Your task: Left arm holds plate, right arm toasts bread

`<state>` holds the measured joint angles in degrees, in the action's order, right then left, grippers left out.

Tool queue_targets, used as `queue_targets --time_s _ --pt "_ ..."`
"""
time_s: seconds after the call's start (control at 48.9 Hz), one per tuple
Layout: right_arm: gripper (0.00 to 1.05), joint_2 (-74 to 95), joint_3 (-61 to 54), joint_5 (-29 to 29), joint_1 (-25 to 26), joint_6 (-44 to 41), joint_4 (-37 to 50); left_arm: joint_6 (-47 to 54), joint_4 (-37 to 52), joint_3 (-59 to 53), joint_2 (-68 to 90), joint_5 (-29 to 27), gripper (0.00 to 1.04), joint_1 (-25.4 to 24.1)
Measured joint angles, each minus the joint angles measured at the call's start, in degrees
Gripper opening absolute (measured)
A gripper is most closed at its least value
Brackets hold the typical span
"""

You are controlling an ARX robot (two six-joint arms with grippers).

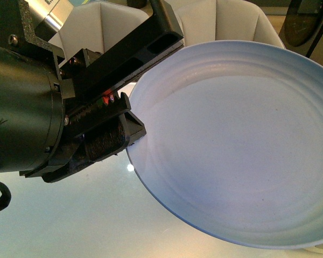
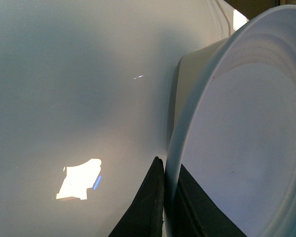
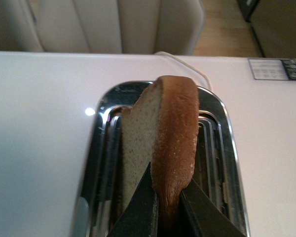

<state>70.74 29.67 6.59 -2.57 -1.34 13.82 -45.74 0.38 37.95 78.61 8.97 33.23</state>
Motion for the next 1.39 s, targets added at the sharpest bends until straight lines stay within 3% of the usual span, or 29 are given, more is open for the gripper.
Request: queue_targets --time_s 0.88,1.391 --pt "0.03 -3.72 -0.22 0.98 0.11 -0.24 -7.21 -0.02 0.0 0.02 -0.09 0.0 0.03 0.04" --pt "0.03 6.58 -2.25 -3.45 -0.02 1.99 1.84 -0.02 0.0 0.04 -0.09 0.02 0.03 0.04"
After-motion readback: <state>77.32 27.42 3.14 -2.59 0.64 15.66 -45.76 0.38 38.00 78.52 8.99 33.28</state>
